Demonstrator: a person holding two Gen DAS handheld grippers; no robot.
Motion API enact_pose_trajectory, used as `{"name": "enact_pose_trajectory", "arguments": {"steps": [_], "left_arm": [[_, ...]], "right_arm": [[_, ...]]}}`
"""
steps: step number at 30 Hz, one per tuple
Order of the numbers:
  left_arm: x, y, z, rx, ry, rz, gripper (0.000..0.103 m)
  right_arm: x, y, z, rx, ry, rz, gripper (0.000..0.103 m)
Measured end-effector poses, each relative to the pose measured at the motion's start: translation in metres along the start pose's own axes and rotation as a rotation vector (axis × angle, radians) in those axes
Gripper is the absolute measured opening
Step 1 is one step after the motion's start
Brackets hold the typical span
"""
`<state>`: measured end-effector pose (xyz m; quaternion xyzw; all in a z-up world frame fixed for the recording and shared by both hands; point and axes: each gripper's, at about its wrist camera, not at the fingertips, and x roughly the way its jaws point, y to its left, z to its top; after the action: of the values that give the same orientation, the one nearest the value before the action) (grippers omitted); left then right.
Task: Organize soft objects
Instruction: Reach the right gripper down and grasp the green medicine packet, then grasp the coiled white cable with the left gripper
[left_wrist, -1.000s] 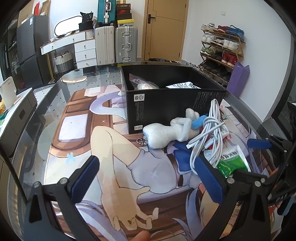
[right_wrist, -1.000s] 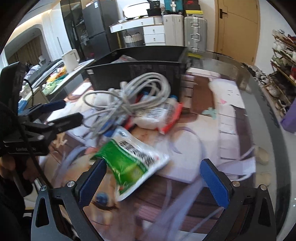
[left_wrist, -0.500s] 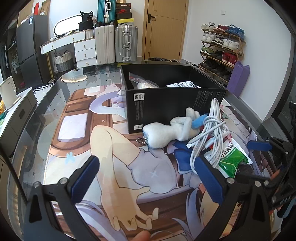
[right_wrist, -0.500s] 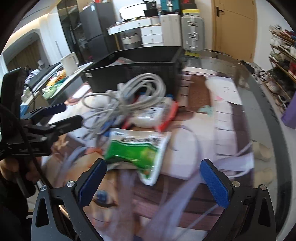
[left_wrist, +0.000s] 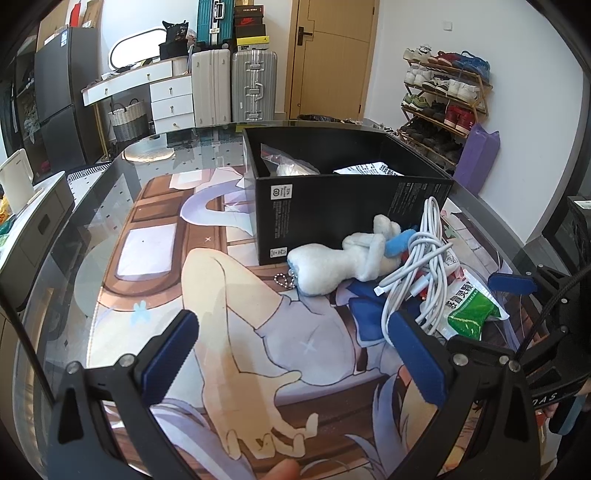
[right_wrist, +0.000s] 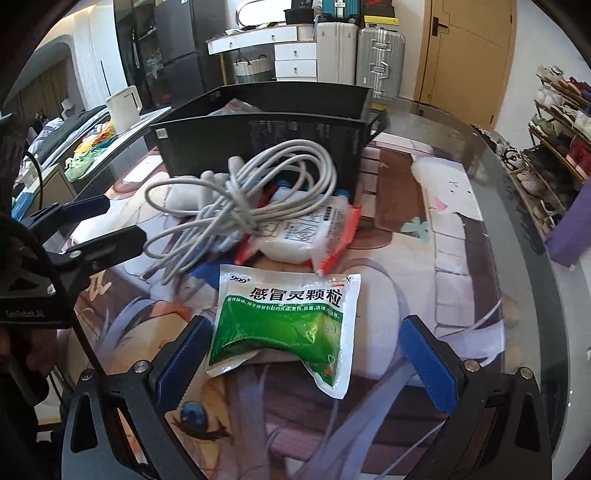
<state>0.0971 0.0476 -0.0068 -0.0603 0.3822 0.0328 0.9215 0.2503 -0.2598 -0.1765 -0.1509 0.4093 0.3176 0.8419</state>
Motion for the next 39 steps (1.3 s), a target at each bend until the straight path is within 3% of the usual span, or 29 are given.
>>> {"name": "enact_pose_trajectory", "arguments": {"steps": [11,16,21,27,39], "left_arm": [[0.0,0.001,-0.001,0.0,0.002,0.001,0.103],[0.001,0.001,-0.001,0.001,0.003,0.001,0.103],[0.001,0.001,-0.001,0.001,0.004,0.002,0.103],[0.001,0.001,-0.001,0.0,0.003,0.0,0.103],[0.002,0.003,-0.002,-0.007,0.005,-0.005,0.103]], "right_arm": [[0.001,0.001,0.0,-0.031,-0.004,0.011,0.101],[-0.004,-0.001,-0.004,-0.039,-0.013,0.022,0.09],[-0.01,-0.002,-0.007,-0.05,-0.035,0.034,0.068],[-0.016,-0.001,-0.012,-0.068,-0.053,0.048,0.056],[-0.035,-0.006,-0.019,-0.047,-0.121,0.08,0.053]]}}
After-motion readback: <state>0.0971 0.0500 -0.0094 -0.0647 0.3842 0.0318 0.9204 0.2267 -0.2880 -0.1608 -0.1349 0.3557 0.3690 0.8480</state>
